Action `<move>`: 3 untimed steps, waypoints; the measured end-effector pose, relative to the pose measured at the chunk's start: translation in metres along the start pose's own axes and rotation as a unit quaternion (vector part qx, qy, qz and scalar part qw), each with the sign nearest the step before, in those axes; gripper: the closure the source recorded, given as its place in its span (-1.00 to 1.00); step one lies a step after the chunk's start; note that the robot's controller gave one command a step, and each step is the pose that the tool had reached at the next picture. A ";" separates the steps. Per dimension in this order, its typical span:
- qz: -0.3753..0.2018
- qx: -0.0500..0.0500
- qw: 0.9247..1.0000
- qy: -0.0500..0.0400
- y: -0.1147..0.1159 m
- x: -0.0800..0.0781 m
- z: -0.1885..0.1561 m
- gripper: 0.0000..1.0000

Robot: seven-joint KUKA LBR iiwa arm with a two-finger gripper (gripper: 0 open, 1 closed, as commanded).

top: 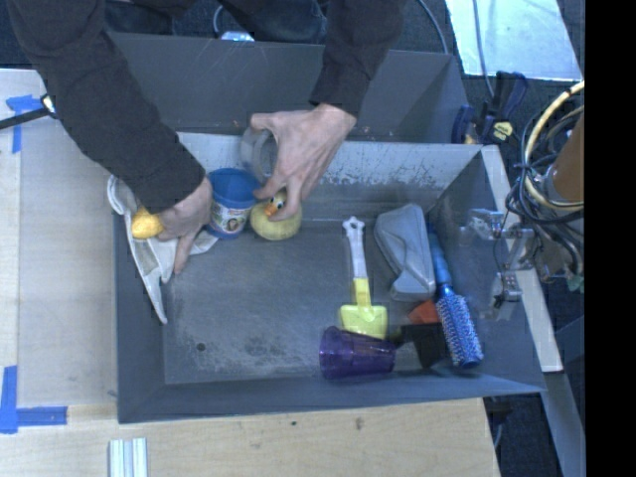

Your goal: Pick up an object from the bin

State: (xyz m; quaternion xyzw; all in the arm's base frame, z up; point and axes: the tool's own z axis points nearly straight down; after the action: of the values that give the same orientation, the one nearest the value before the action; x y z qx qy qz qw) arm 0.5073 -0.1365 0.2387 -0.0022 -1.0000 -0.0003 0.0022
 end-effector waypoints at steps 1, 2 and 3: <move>-0.002 0.001 1.000 -0.004 0.001 -0.001 -0.005 -1.00; -0.004 0.002 1.000 -0.004 0.042 0.008 0.015 -1.00; -0.007 0.000 1.000 -0.001 0.093 0.011 0.029 -1.00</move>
Offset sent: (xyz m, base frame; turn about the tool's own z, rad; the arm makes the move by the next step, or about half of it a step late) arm -0.0177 0.0926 -0.0382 -0.0266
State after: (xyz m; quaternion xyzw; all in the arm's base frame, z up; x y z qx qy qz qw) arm 0.4971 -0.0433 0.2097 0.0047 -1.0000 -0.0008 0.0011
